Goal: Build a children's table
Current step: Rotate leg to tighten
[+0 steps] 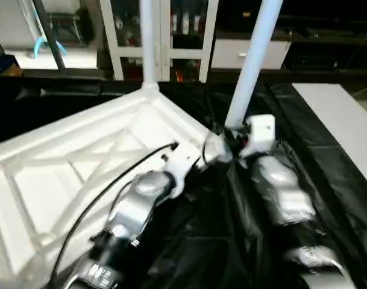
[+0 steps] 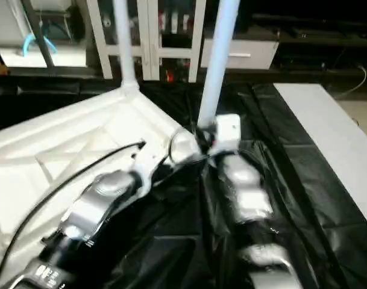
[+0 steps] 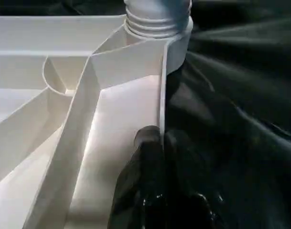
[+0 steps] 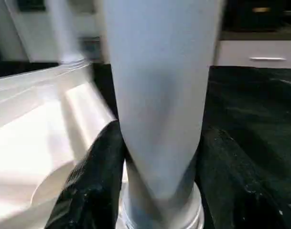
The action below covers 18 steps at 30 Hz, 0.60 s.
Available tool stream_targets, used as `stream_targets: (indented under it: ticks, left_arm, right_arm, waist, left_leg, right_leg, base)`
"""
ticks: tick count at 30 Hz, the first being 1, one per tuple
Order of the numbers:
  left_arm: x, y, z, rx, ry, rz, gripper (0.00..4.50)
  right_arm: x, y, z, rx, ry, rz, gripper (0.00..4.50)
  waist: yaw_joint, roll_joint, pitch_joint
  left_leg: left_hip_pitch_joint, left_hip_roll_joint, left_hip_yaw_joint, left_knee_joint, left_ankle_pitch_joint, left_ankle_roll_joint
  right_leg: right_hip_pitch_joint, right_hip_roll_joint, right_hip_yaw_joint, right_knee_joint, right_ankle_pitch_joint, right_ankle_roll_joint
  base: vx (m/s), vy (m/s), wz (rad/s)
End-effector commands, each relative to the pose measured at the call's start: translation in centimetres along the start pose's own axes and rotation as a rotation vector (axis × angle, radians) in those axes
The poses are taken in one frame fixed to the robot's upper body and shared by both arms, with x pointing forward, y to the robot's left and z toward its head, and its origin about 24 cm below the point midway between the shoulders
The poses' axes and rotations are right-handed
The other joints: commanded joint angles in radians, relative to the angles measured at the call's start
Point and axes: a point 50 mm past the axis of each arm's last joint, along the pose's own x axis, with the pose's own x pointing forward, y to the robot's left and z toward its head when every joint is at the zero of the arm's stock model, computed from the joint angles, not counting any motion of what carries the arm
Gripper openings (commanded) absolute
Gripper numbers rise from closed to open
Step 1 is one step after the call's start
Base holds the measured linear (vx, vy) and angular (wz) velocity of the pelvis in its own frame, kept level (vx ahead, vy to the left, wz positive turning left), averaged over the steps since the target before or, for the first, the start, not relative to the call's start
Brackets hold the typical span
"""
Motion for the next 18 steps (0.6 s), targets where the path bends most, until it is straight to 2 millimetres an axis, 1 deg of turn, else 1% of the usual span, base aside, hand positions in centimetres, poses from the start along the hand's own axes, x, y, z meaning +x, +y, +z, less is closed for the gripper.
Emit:
stream_targets:
  ticks: [1, 2, 3, 4, 5, 6, 7, 8, 9, 10, 11, 12, 13, 14, 15, 16, 17, 18]
  left_arm:
    - [-0.1, 0.6, 2.4, 0.024, -0.118, 0.039, 0.00]
    - [-0.1, 0.6, 2.4, 0.024, -0.118, 0.039, 0.00]
    - [-0.5, 1.0, 1.9, 0.088, -0.112, 0.019, 0.00]
    - [-0.6, 1.1, 1.7, 0.106, -0.109, 0.014, 0.00]
    - [-1.3, 1.6, 0.9, 0.166, -0.098, -0.011, 0.00]
    - [-1.8, 1.9, 0.4, 0.184, -0.094, -0.029, 0.00]
    - [-2.5, 2.2, -0.1, 0.198, -0.090, -0.050, 0.00]
    - [-2.5, 2.2, -0.1, 0.198, -0.090, -0.050, 0.00]
    - [-3.1, 2.4, -0.4, 0.217, -0.098, -0.080, 0.00]
    - [-3.8, 2.4, -0.9, 0.225, -0.104, -0.126, 0.00]
    - [-4.1, 2.4, -1.0, 0.224, -0.104, -0.142, 0.00]
    - [-4.5, 2.4, -1.3, 0.223, -0.103, -0.169, 0.00]
    - [-5.4, 2.5, -1.8, 0.227, -0.106, -0.213, 0.00]
    - [-5.5, 2.5, -1.8, 0.227, -0.107, -0.218, 0.00]
    - [-5.8, 2.5, -1.9, 0.230, -0.111, -0.233, 0.00]
    - [-6.0, 2.5, -2.0, 0.229, -0.116, -0.245, 0.00]
    - [-6.2, 2.4, -2.0, 0.223, -0.123, -0.258, 0.00]
    - [-6.3, 2.4, -1.9, 0.218, -0.129, -0.267, 0.00]
  right_arm:
    - [0.0, 1.8, -2.6, 0.057, 0.097, 0.068, 1.86]
    - [0.0, 1.8, -2.6, 0.057, 0.097, 0.068, 1.86]
    - [0.0, 2.9, -1.9, 0.045, 0.055, 0.207, 1.86]
    - [0.0, 3.2, -1.7, 0.035, 0.042, 0.249, 1.86]
    - [-0.5, 3.0, -0.9, -0.047, -0.002, 0.313, 1.86]
    - [-0.9, 2.2, -0.4, -0.070, -0.012, 0.326, 2.56]
    - [-1.4, 1.3, 0.1, -0.087, -0.018, 0.334, 2.56]
    - [-1.4, 1.3, 0.1, -0.087, -0.018, 0.334, 2.56]
    - [-2.0, 0.5, 0.5, -0.087, -0.015, 0.372, 2.62]
    - [-2.7, -0.4, 0.8, -0.082, -0.006, 0.418, 2.76]
    - [-3.0, -0.8, 1.0, -0.079, -0.003, 0.438, 2.76]
    - [-3.5, -1.5, 1.2, -0.076, 0.002, 0.472, 2.90]
    - [-4.5, -3.1, 1.6, -0.096, 0.025, 0.523, 2.96]
    - [-4.6, -3.3, 1.6, -0.096, 0.030, 0.532, 3.00]
    - [-5.0, -3.9, 1.6, -0.095, 0.047, 0.557, 3.05]
    - [-5.4, -4.6, 1.6, -0.117, 0.070, 0.582, 3.13]
    - [-5.7, -4.9, 1.5, -0.133, 0.090, 0.603, 3.13]
    - [-5.9, -5.1, 1.4, -0.149, 0.100, 0.612, 3.27]
  waist:
    - [0.001, -0.006, -0.067]
    - [0.000, -0.005, -0.066]
    - [0.001, -0.007, -0.067]
    - [0.001, -0.011, -0.065]
    - [0.004, -0.007, -0.067]
    - [0.006, -0.011, -0.065]
    - [0.012, -0.013, -0.063]
    - [0.012, -0.010, -0.065]
    - [0.010, -0.011, -0.061]
    - [0.009, -0.011, -0.062]
    - [0.009, -0.010, -0.062]
    - [0.008, -0.007, -0.061]
    - [0.007, -0.007, -0.061]
    - [0.009, -0.006, -0.059]
    - [0.009, -0.006, -0.057]
    - [0.009, -0.007, -0.057]
    - [0.007, -0.006, -0.055]
    - [0.008, -0.007, -0.053]
  left_leg:
    - [0.029, 0.000, -0.001, -0.043, 0.009, 0.040]
    - [0.028, -0.001, -0.001, -0.043, 0.008, 0.044]
    - [0.028, -0.002, -0.002, -0.043, 0.005, 0.049]
    - [0.026, -0.002, -0.001, -0.044, -0.001, 0.054]
    - [0.027, -0.002, -0.002, -0.042, 0.004, 0.057]
    - [0.027, 0.000, -0.001, -0.042, 0.006, 0.064]
    - [0.027, 0.000, -0.002, -0.043, 0.016, 0.066]
    - [0.026, 0.001, -0.001, -0.041, 0.018, 0.069]
    - [0.026, 0.000, -0.002, -0.045, 0.013, 0.070]
    - [0.027, 0.000, -0.002, -0.045, 0.011, 0.070]
    - [0.028, 0.003, -0.003, -0.045, 0.005, 0.068]
    - [0.030, 0.005, -0.001, -0.046, 0.004, 0.065]
    - [0.030, 0.002, -0.001, -0.045, 0.000, 0.067]
    - [0.028, 0.006, -0.001, -0.045, -0.009, 0.070]
    - [0.029, 0.005, 0.001, -0.045, -0.020, 0.067]
    - [0.029, 0.004, 0.001, -0.046, -0.027, 0.068]
    - [0.028, 0.005, 0.002, -0.047, -0.045, 0.065]
    - [0.029, 0.006, 0.002, -0.048, -0.056, 0.060]
  right_leg:
    - [0.045, -0.043, 0.019, -0.059, 0.400, -0.205]
    - [0.045, -0.043, 0.019, -0.058, 0.418, -0.199]
    - [0.046, -0.043, 0.018, -0.058, 0.423, -0.197]
    - [0.047, -0.043, 0.017, -0.061, 0.418, -0.194]
    - [0.047, -0.043, 0.017, -0.059, 0.423, -0.189]
    - [0.047, -0.043, 0.018, -0.059, 0.432, -0.187]
    - [0.052, -0.042, 0.018, -0.059, 0.438, -0.178]
    - [0.049, -0.041, 0.018, -0.055, 0.451, -0.176]
    - [0.048, -0.040, 0.016, -0.058, 0.445, -0.173]
    - [0.049, -0.039, 0.016, -0.058, 0.441, -0.173]
    - [0.048, -0.039, 0.016, -0.057, 0.437, -0.177]
    - [0.042, -0.039, 0.016, -0.056, 0.431, -0.187]
    - [0.043, -0.036, 0.015, -0.057, 0.429, -0.192]
    - [0.045, -0.037, 0.016, -0.058, 0.426, -0.196]
    - [0.042, -0.038, 0.015, -0.060, 0.411, -0.207]
    - [0.042, -0.038, 0.016, -0.061, 0.400, -0.211]
    - [0.041, -0.040, 0.015, -0.064, 0.368, -0.219]
    - [0.040, -0.042, 0.017, -0.066, 0.337, -0.225]
  base:
    - [0.000, 0.000, 0.00]
    - [0.000, 0.000, 0.00]
    - [0.000, 0.000, 0.00]
    - [0.000, 0.000, 0.00]
    - [0.000, 0.000, 0.00]
    - [0.000, 0.000, 0.00]
    - [0.000, 0.000, 0.00]
    - [0.000, 0.000, 0.00]
    - [0.000, 0.000, 0.00]
    - [0.000, 0.000, 0.00]
    - [0.000, 0.000, 0.00]
    - [0.000, 0.000, 0.00]
    - [0.000, 0.000, 0.00]
    - [0.000, 0.000, 0.00]
    - [0.000, 0.000, 0.00]
    - [0.000, 0.000, 0.00]
    - [0.000, 0.000, 0.00]
    - [0.000, 0.000, 0.00]
